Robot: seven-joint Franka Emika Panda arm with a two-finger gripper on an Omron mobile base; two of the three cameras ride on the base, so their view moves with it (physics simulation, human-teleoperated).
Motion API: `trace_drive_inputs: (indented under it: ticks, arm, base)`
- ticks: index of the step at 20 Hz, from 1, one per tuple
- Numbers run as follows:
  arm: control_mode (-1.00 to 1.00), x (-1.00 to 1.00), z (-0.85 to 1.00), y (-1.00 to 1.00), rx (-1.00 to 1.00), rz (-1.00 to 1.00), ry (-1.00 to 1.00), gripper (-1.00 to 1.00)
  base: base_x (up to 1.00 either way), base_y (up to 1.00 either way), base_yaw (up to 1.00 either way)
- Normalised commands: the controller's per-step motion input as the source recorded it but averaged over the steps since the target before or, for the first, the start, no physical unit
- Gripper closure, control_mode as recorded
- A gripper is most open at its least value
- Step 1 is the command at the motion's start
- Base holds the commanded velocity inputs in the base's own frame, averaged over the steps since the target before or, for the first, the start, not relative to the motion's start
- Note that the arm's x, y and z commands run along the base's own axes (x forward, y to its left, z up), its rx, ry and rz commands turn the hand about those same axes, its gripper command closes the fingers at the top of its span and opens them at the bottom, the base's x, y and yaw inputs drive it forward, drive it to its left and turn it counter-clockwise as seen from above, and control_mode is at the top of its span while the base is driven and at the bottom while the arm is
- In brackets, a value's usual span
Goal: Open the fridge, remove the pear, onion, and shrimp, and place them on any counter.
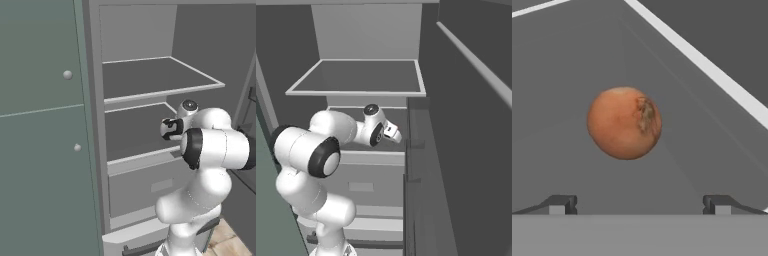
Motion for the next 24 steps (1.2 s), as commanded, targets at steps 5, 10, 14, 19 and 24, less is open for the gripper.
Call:
trace_drive_inputs:
  ticks: [5, 10, 14, 19, 24]
  arm:
    - [-1.0, 0.36, -0.18, 0.0, 0.0, 0.0, 0.02, -1.0]
    - [-1.0, 0.32, -0.2, 0.0, 0.0, 0.0, 0.01, -1.0]
    - [-1.0, 0.3, -0.23, 0.0, 0.0, 0.0, 0.0, -1.0]
    - [-1.0, 0.35, -0.22, -0.02, 0.0, 0.0, 0.0, -1.0]
    - [-1.0, 0.24, -0.2, -0.05, 0.0, 0.0, 0.0, -1.0]
  base:
    - [0.0, 0.0, 0.0]
    - [0.0, 0.0, 0.0]
    - [0.0, 0.0, 0.0]
    - [0.0, 0.0, 0.0]
    - [0.0, 0.0, 0.0]
